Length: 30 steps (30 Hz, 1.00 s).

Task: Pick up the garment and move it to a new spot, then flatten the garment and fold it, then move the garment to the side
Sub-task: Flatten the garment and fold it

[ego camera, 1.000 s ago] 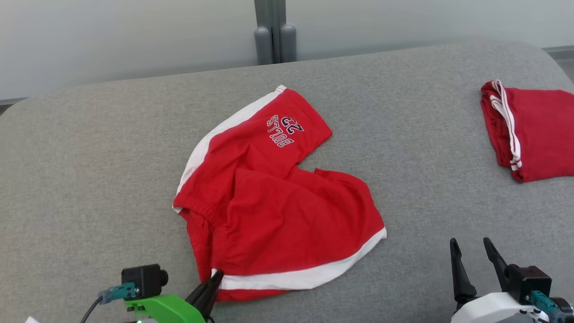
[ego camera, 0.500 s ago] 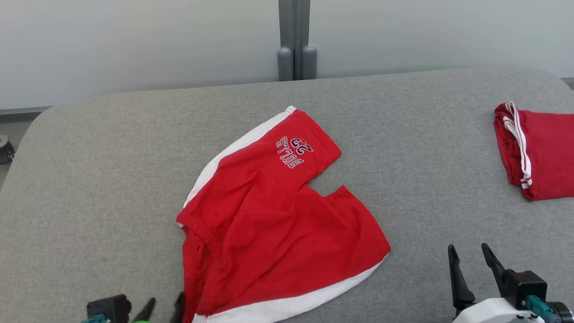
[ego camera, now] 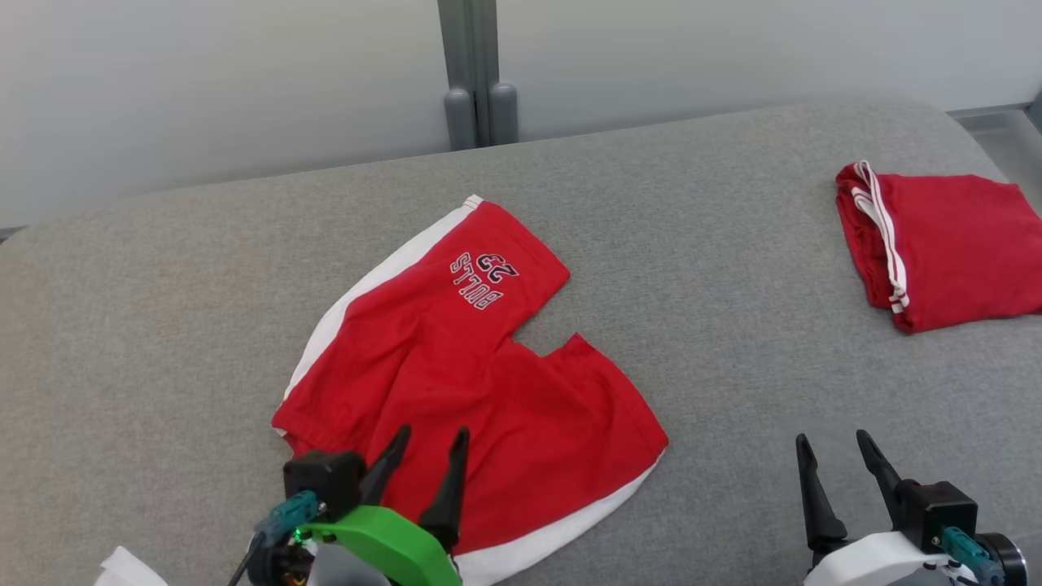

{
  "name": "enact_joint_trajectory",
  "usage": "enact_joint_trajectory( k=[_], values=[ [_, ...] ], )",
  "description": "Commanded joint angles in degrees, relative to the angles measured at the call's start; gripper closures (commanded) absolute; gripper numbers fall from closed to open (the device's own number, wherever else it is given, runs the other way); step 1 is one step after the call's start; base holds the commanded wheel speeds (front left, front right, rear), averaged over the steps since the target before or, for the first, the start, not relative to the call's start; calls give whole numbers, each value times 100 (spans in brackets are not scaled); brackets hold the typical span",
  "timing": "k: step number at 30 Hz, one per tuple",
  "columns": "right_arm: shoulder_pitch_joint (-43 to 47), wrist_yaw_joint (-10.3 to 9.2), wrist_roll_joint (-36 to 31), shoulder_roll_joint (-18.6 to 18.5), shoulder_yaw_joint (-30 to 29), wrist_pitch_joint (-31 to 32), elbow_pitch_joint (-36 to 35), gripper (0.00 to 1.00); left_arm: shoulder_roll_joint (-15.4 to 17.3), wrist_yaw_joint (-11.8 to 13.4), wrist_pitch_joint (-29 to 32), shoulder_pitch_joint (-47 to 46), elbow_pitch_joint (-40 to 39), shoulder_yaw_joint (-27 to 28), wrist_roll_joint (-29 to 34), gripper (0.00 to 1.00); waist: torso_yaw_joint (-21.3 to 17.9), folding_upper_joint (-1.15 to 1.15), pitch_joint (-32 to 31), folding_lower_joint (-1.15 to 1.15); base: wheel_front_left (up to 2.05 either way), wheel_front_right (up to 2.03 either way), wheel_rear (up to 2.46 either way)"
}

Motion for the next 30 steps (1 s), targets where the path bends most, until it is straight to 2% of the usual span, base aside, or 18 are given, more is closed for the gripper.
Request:
enact_joint_trajectory(
  k=[1,6,9,13,17,21,27,30],
  values=[
    [-21,-9,51,-9,3,-15,-18,0,-161,-172,-125,-139,175,-64,107,0,-194,0,47,0,0,0,0],
    [49,-9,56,-9,0,-15,-39,0,-762,-744,-413,-330,1045,-333,582,0,-298,0,117,0,0,0,0],
    [-54,-9,68,-9,35,-15,-46,0,-1185,-1183,-447,-541,1599,-620,814,0,-347,0,231,0,0,0,0],
    [-208,-9,95,-8,129,-15,-35,0,-1617,-1766,-401,-952,2491,-1105,1143,0,-452,0,388,0,0,0,0],
    [-304,-9,108,-12,171,-15,-39,0,-1963,-2228,-387,-1309,3328,-1430,1345,0,-582,0,520,0,0,0,0],
    [-359,-9,115,-9,137,-15,-40,0,-2173,-2399,-444,-1555,3940,-1495,1438,0,-694,0,639,0,0,0,0],
    [-417,-9,146,-9,172,-15,-38,0,-2287,-2255,-497,-1862,4551,-1349,1561,0,-854,0,779,0,0,0,0],
    [-464,-9,150,-8,202,-15,-21,0,-2300,-2318,-493,-1908,4760,-1369,1572,0,-933,0,818,0,0,0,0]
  ],
)
